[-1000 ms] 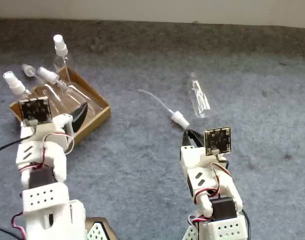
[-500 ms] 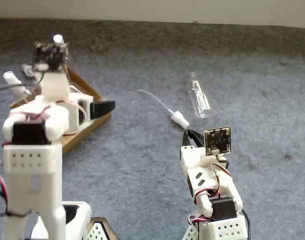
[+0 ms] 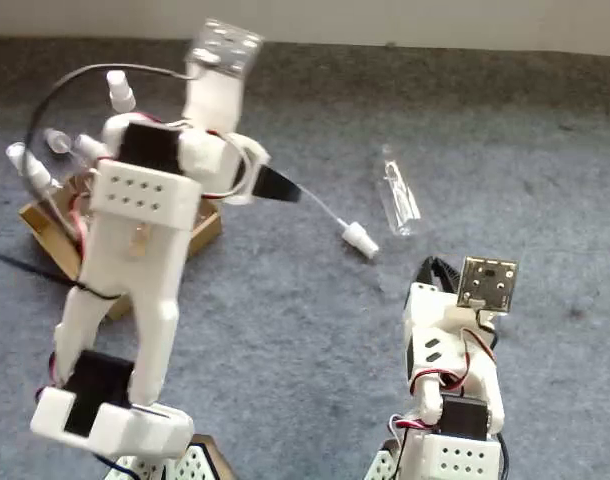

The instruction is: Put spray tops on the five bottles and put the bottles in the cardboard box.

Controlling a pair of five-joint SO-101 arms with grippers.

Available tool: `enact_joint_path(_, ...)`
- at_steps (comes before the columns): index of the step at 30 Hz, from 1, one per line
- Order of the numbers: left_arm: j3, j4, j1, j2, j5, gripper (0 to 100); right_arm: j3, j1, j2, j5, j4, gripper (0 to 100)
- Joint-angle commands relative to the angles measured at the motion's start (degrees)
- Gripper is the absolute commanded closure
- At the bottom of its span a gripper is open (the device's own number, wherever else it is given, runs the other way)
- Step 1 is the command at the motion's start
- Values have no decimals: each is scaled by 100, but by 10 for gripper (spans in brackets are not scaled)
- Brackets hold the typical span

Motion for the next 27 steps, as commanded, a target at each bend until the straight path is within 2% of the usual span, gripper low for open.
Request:
enact_joint_path(1, -831, 264, 497, 435, -281, 621, 75, 391, -57, 18, 127, 974)
enact_joint_path(6, -1807, 923, 1156, 936, -281, 621, -884, 1112, -57, 62, 1305, 974)
enact_joint_path(10, -2343, 1169, 1657, 1464, -211, 621, -927, 1886, -57, 62, 1341, 974)
enact_joint_path(12, -2519, 1143, 1807, 1789, 176, 621, -787, 2132, -57, 62, 1341, 974)
enact_joint_path(14, -2862, 1143, 1974, 2158, 484, 621, -505, 2158, -57, 62, 1341, 974)
enact_joint_path(18, -3987, 1196, 2299, 3011, 580, 621, 136, 1991, -57, 62, 963, 974)
enact_joint_path(22, -4822, 1275, 2290, 3811, 589, 621, 646, 1947, -57, 62, 365, 974)
enact_joint_path(27, -5297, 993, 2202, 4884, 862, 621, 813, 1947, -57, 62, 347, 974)
